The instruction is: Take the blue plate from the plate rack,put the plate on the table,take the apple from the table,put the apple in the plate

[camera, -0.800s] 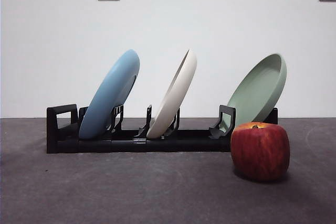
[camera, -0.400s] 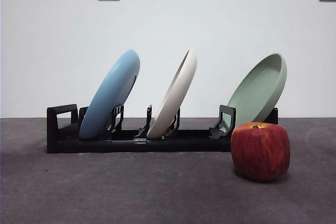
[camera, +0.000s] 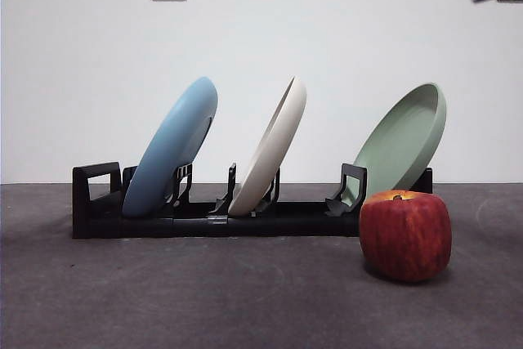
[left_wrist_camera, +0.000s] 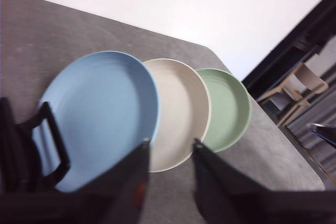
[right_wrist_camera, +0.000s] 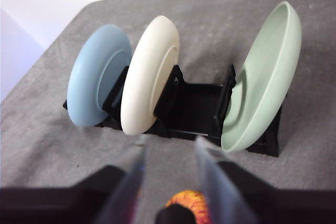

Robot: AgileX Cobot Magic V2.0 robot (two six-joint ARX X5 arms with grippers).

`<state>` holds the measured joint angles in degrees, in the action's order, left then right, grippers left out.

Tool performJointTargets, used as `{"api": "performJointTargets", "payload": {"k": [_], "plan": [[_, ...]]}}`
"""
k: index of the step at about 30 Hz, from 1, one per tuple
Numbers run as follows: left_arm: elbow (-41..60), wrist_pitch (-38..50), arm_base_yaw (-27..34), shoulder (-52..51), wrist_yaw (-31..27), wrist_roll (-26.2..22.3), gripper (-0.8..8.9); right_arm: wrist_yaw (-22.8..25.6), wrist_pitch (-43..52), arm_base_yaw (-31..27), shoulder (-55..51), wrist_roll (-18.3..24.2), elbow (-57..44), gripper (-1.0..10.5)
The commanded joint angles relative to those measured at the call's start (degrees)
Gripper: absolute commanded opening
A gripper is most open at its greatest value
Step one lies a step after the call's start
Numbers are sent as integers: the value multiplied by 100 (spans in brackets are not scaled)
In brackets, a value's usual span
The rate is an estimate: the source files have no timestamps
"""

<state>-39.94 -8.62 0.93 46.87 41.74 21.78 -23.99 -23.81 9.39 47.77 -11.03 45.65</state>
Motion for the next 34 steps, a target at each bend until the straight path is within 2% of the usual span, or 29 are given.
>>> {"api": "performJointTargets", "payload": {"k": [1,5,8,14,18,24,34], "plan": [[-70,188,-160,98,22,114,259,-11,28,11,0,63,17,347],[-452,133,-481,446,-278,63,256,-11,9,9,-4,61,17,347],[-960,-127,-772,898,-511,-201,256,-9,-46,11,-4,61,17,347],[-2468,-1561,-1482,2179,-1502,-1126,255,-7,-118,9,-4,61,17,347],[-3416,-2256,-1908,3095,-2103,-1480,256,0,-162,9,-4,61,17,347],[-4308,-2570,-2253,4242,-2433,-1602,255,4,-234,9,-7,61,17,346],[-4433,-2573,-2306,5143,-2667,-1600,251,11,-278,9,-4,61,17,346]]}}
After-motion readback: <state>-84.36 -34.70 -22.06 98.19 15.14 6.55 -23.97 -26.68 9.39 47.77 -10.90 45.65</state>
